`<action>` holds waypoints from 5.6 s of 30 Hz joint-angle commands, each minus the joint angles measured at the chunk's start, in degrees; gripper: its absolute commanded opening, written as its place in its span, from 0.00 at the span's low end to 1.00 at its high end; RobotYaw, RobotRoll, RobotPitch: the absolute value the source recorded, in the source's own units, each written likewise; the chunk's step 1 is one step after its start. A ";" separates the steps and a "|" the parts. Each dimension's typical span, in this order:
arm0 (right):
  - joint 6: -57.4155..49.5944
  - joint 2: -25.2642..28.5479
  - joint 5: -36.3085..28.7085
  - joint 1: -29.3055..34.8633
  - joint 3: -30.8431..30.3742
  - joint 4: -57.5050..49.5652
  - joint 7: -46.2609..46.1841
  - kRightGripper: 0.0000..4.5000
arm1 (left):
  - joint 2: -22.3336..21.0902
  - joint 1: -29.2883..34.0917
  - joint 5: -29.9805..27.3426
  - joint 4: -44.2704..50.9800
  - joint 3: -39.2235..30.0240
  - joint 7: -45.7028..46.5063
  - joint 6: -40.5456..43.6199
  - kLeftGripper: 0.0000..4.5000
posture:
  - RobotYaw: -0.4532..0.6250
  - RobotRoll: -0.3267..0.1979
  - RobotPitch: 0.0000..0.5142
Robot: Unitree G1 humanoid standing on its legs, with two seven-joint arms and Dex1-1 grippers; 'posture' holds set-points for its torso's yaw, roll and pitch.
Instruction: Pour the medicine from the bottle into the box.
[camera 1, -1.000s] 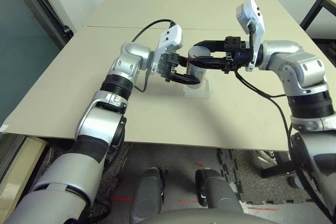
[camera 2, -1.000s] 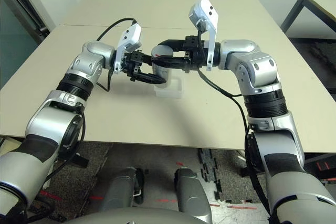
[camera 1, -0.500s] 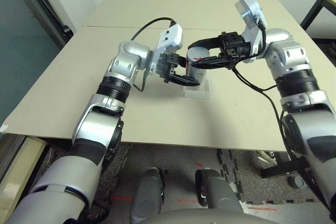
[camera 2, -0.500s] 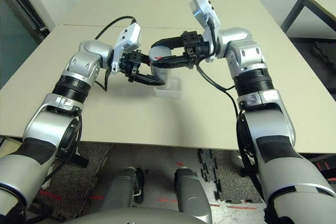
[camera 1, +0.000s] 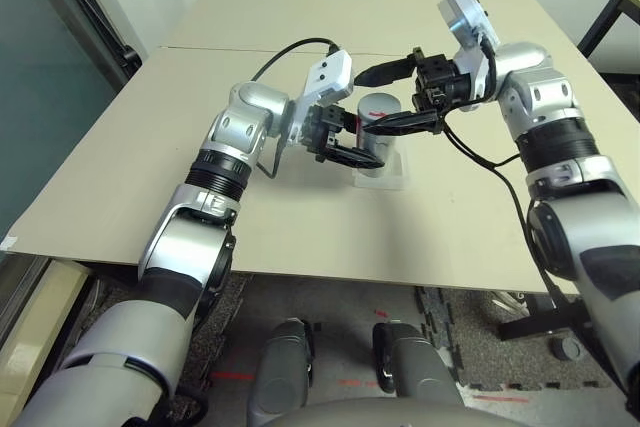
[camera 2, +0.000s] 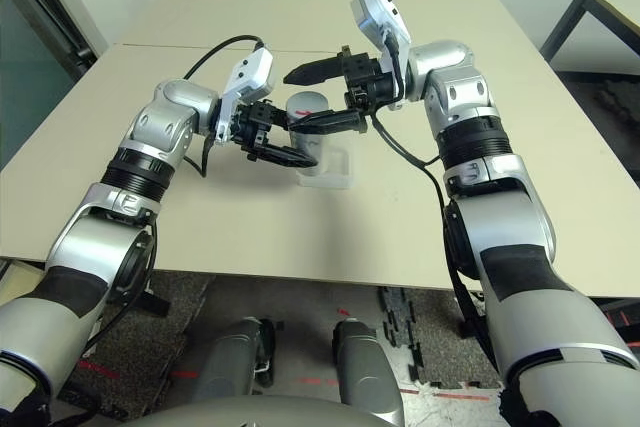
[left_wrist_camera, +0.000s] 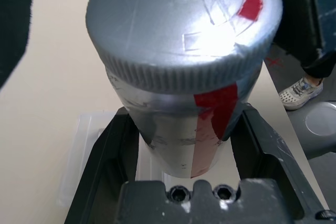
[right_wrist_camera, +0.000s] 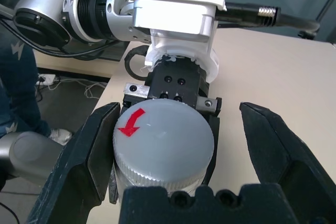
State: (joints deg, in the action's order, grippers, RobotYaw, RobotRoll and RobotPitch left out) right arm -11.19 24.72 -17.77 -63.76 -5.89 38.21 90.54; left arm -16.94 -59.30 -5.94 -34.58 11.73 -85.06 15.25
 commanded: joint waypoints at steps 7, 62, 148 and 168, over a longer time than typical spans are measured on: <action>-1.96 1.63 -0.30 2.20 2.77 -1.75 -5.27 1.00 | -0.36 0.07 -2.41 2.32 -0.09 0.25 0.45 0.61 | 0.41 0.62 0.18; -15.70 0.02 -3.42 9.40 0.91 -21.65 -20.36 1.00 | -2.00 -1.04 -2.38 -3.65 1.42 1.96 -3.36 0.61 | 0.40 0.62 0.16; -25.79 4.10 -8.43 12.15 1.08 -29.22 -25.58 1.00 | -1.45 1.33 -3.30 -3.30 -0.43 5.12 -3.65 0.61 | 0.41 0.62 0.16; -31.78 3.87 -12.26 9.16 4.02 -31.45 -26.82 0.57 | -1.39 2.09 -2.69 -3.98 0.10 5.01 -4.31 0.61 | 0.40 0.62 0.16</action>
State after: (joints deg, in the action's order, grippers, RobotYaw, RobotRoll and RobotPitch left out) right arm -41.95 28.47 -28.09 -52.64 -3.81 8.84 64.21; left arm -18.52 -57.79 -9.24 -38.22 10.86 -79.69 11.26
